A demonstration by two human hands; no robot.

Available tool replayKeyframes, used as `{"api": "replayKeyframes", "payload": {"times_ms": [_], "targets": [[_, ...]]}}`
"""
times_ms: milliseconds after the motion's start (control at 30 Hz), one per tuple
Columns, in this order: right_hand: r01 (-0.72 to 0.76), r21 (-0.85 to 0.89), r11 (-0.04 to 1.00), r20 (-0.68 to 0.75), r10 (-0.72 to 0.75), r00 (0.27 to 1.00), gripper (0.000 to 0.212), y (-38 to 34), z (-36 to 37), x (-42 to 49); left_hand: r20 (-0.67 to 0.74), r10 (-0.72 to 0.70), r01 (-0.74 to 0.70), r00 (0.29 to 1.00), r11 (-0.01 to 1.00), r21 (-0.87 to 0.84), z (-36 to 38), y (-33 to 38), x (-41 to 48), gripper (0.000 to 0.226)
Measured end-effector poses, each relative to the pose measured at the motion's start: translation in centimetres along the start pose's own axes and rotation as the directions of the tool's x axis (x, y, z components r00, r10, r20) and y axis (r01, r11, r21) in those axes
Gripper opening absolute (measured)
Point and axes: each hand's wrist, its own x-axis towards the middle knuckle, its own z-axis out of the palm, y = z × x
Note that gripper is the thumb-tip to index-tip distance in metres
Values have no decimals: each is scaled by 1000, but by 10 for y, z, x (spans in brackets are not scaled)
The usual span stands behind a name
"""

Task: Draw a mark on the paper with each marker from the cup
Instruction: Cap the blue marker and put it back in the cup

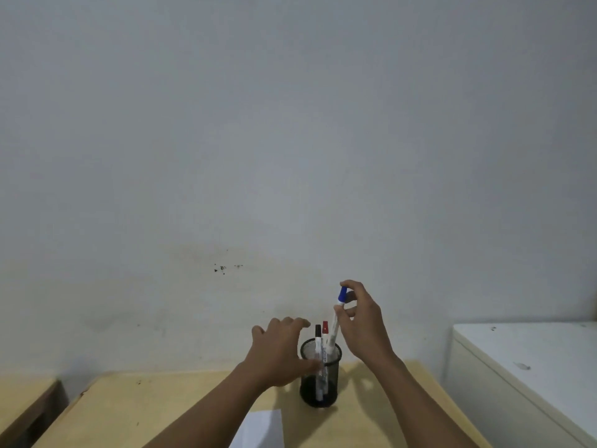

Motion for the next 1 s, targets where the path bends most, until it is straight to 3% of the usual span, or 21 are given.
{"api": "replayKeyframes", "payload": {"times_ms": [133,300,600,867,1000], "targets": [[-32,-55,998,36,34,999,30,31,19,16,127,-26,22,992,999,30,27,-1,30,91],[-72,-138,988,72,83,994,24,61,38,29,189,-25,29,982,999,-18,55,-4,50,81],[-167,-186,968,185,201,962,23,87,54,33,117,5,-4,993,1000,-7,68,-9,58,71],[-151,-188,971,161,182,970,36,76,47,29,118,-12,10,993,1000,20,54,-7,52,91],[-104,-189,977,151,133,980,38,52,37,24,31,-38,37,999,998,44,26,-13,37,90]]}}
